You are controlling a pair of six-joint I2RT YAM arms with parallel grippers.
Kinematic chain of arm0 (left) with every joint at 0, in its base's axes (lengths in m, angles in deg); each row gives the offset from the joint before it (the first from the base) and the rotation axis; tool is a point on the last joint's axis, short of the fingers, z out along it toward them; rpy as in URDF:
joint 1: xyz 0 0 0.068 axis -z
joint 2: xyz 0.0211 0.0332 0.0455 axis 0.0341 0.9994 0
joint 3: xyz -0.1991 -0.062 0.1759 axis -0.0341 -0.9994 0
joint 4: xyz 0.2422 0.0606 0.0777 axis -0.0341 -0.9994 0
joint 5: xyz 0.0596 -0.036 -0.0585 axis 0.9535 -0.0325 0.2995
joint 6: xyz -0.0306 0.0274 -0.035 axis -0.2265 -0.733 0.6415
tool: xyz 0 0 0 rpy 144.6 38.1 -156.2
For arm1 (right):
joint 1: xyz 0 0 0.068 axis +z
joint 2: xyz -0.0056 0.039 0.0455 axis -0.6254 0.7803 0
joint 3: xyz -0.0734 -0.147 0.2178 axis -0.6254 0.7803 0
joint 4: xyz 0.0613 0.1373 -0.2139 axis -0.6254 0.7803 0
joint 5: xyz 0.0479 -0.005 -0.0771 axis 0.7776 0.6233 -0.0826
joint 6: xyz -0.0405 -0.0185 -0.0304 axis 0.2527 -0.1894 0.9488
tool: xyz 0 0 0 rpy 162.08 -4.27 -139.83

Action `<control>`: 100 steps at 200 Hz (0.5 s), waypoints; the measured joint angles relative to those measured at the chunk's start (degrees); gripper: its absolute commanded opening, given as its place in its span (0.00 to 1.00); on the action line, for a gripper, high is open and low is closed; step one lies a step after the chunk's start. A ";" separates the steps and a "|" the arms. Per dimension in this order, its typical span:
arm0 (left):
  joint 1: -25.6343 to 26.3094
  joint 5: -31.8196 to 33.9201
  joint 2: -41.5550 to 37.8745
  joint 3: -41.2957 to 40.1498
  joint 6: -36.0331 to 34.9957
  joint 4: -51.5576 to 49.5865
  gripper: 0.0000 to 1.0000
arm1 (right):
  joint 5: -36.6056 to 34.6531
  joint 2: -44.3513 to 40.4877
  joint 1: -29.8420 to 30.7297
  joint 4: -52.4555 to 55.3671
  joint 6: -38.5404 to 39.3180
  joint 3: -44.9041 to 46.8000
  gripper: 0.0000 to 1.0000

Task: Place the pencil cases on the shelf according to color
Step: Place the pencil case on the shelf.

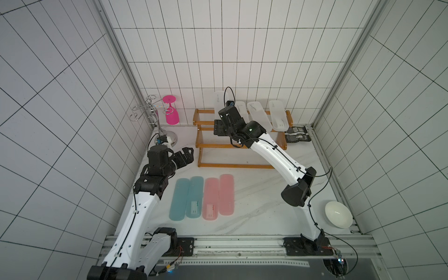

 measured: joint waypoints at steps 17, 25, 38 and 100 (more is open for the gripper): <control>0.00 -0.44 0.00 0.00 0.02 0.15 0.99 | 1.22 0.92 -0.66 -0.70 -0.02 -0.48 0.80; 0.00 -0.63 0.00 0.00 0.02 0.13 0.99 | 1.51 1.29 -0.83 -1.27 -0.20 -1.01 0.82; 0.00 -0.94 0.00 0.00 0.04 0.15 0.99 | 2.32 1.70 -1.01 -1.70 -0.37 -1.62 0.84; 0.00 -2.49 0.00 -0.17 0.37 0.90 0.98 | 4.61 1.77 -1.33 -4.57 -2.67 -1.88 0.94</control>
